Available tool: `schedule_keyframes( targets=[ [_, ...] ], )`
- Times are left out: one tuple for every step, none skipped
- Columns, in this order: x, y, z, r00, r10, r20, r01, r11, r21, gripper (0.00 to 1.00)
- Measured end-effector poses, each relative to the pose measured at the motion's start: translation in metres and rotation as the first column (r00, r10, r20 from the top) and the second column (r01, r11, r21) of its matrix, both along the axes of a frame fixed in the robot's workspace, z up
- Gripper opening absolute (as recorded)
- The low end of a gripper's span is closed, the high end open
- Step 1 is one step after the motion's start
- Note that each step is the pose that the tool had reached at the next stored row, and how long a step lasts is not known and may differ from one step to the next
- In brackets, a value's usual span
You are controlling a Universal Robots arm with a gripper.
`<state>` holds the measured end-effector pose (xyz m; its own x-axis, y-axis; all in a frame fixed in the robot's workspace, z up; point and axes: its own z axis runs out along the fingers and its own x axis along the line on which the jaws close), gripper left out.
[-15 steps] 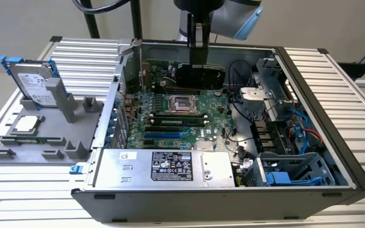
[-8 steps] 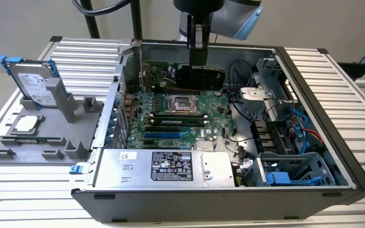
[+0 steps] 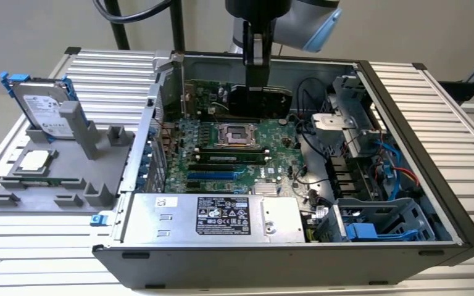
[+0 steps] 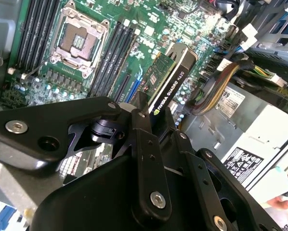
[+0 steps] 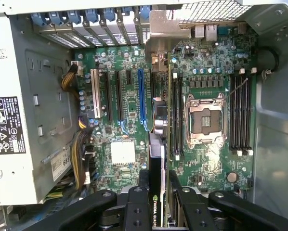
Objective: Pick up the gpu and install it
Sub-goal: 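Insert the gpu into the slot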
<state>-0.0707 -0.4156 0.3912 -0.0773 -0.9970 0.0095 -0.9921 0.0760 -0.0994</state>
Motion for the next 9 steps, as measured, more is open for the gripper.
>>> schedule_keyframes(
  targets=[
    [0.0000,0.0000,-0.0003,1.0000,0.000,0.0000,0.000,1.0000,0.0000,0.00],
    [0.0000,0.0000,-0.0005,1.0000,0.000,-0.0001,0.000,1.0000,-0.0002,0.00],
    [0.0000,0.0000,-0.0008,1.0000,0.000,-0.0001,0.000,1.0000,-0.0002,0.00],
    [0.0000,0.0000,-0.0011,1.0000,0.000,-0.0001,0.000,1.0000,-0.0002,0.00],
    [0.0000,0.0000,-0.0014,1.0000,0.000,-0.0001,0.000,1.0000,-0.0002,0.00],
    [0.0000,0.0000,-0.0016,1.0000,0.000,-0.0001,0.000,1.0000,-0.0003,0.00],
    [0.0000,0.0000,-0.0020,1.0000,0.000,-0.0001,0.000,1.0000,-0.0003,0.00],
    [0.0000,0.0000,-0.0023,1.0000,0.000,-0.0001,0.000,1.0000,-0.0004,0.00],
    [0.0000,0.0000,-0.0026,1.0000,0.000,0.0000,0.000,1.0000,-0.0003,0.00]
  ],
)
